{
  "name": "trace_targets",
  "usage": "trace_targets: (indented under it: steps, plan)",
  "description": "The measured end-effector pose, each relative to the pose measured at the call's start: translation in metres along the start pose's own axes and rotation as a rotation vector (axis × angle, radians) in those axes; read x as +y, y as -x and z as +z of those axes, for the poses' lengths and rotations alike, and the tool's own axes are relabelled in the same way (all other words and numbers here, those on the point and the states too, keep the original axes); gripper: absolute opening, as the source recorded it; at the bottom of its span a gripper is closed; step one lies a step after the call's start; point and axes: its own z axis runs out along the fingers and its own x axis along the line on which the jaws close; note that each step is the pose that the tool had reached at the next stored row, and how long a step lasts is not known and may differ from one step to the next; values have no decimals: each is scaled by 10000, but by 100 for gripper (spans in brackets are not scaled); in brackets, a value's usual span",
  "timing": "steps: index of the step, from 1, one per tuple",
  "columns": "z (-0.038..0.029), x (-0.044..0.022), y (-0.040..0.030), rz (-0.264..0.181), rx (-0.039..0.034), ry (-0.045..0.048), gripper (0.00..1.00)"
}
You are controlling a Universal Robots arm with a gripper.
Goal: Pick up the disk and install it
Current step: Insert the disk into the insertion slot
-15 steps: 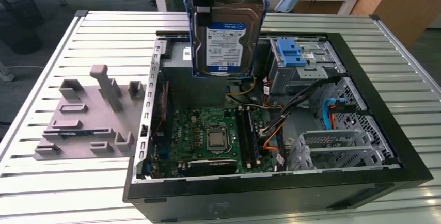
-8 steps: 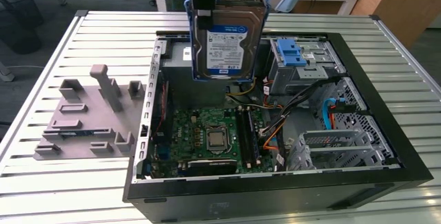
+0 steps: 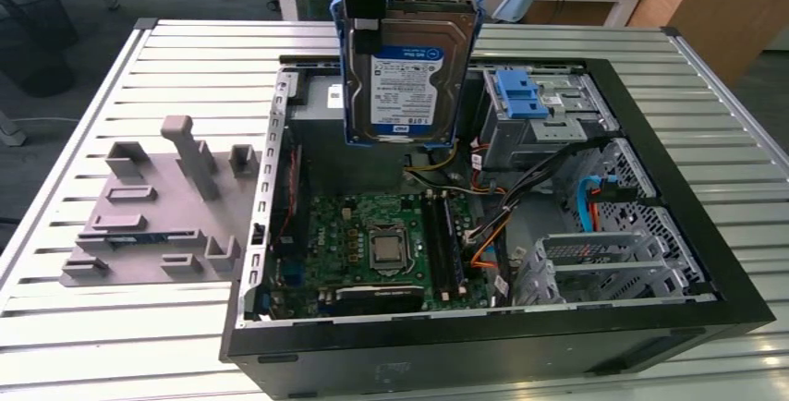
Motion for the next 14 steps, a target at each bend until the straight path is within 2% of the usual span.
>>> trace_targets:
  steps: [6,14]
  plan:
    - [0,-2,-15,-2,1,-1,36]
    - [2,-10,-147,0,0,-1,36]
